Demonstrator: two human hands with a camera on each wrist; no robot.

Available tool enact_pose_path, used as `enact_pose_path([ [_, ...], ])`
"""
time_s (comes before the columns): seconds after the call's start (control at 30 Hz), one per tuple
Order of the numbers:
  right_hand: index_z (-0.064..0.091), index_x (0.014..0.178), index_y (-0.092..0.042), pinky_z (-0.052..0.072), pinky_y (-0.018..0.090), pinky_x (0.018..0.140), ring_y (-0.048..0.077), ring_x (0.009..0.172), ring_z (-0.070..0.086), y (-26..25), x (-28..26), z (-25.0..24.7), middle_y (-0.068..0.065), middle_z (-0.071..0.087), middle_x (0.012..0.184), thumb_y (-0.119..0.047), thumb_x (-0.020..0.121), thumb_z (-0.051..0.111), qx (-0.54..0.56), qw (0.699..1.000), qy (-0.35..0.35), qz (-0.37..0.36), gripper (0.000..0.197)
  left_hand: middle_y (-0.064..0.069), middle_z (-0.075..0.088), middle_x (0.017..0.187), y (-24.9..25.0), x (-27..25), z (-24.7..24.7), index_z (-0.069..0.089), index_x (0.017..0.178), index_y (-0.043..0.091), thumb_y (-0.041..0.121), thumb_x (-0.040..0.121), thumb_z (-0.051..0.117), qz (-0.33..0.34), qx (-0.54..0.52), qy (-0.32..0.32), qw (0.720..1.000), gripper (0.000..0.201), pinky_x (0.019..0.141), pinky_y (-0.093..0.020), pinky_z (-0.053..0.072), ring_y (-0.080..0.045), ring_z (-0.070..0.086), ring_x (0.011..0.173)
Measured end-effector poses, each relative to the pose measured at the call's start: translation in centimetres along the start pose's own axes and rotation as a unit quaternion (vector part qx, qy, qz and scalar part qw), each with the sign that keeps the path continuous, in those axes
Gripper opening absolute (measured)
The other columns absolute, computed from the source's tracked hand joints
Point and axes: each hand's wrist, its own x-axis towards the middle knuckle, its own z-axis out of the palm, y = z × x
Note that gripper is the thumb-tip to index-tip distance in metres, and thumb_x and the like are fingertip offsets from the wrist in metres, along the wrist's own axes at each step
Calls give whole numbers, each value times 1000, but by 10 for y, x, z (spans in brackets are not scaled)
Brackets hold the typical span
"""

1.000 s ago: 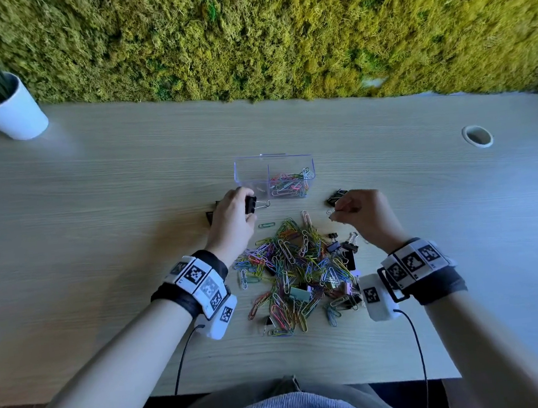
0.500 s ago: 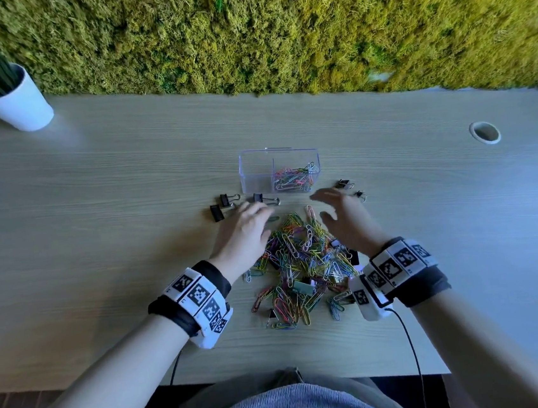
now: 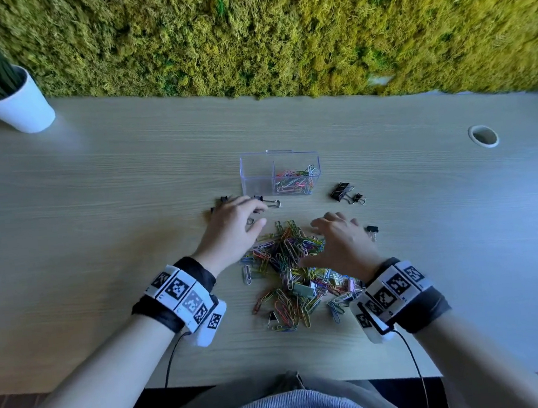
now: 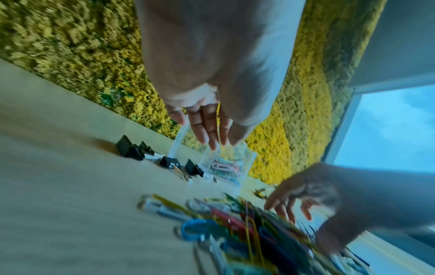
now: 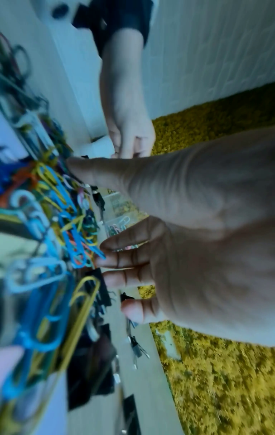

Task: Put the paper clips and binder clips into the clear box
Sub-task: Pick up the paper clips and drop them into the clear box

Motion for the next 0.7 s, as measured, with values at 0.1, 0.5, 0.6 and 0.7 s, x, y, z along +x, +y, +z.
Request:
enact_pose_path([
  [0.1, 52, 124, -22, 35, 38, 94, 17, 111, 44, -9, 2, 7, -2, 55, 118, -64, 69, 63, -33, 999, 8, -21, 70, 1, 67, 95, -5, 10, -9, 66, 100, 14, 19, 82, 66, -10, 9, 54, 998, 19, 85, -44, 47, -16, 59, 88],
  [0.5, 75, 87, -10, 40, 4, 60, 1, 64, 59, 3, 18, -13, 5, 74, 83, -9, 73, 75, 254, 963, 85, 24, 14, -4, 48, 132, -19, 53, -29, 36, 141, 17, 46, 73, 72, -66, 98, 46, 992, 82, 87, -38, 34, -26, 40, 114],
  [0.6, 76, 84, -10, 40, 3, 57, -6, 57, 58, 12, 23, -23, 3, 73, 76, -10, 69, 79, 316, 940, 130, 16, 15, 1, 50, 132, -21, 59, -25, 38, 142, 21, 47, 74, 72, -64, 107, 20, 992, 80, 86, -38, 32, -23, 39, 113],
  [0.7, 76, 80, -15, 47, 16, 59, 0, 59, 62, 16, 34, -41, -1, 72, 72, -11, 68, 80, 402, 898, 176, 28, 14, 2, 55, 128, -22, 65, -22, 48, 135, 24, 40, 77, 71, -65, 90, 30, 993, 64, 84, -38, 32, -22, 42, 110],
])
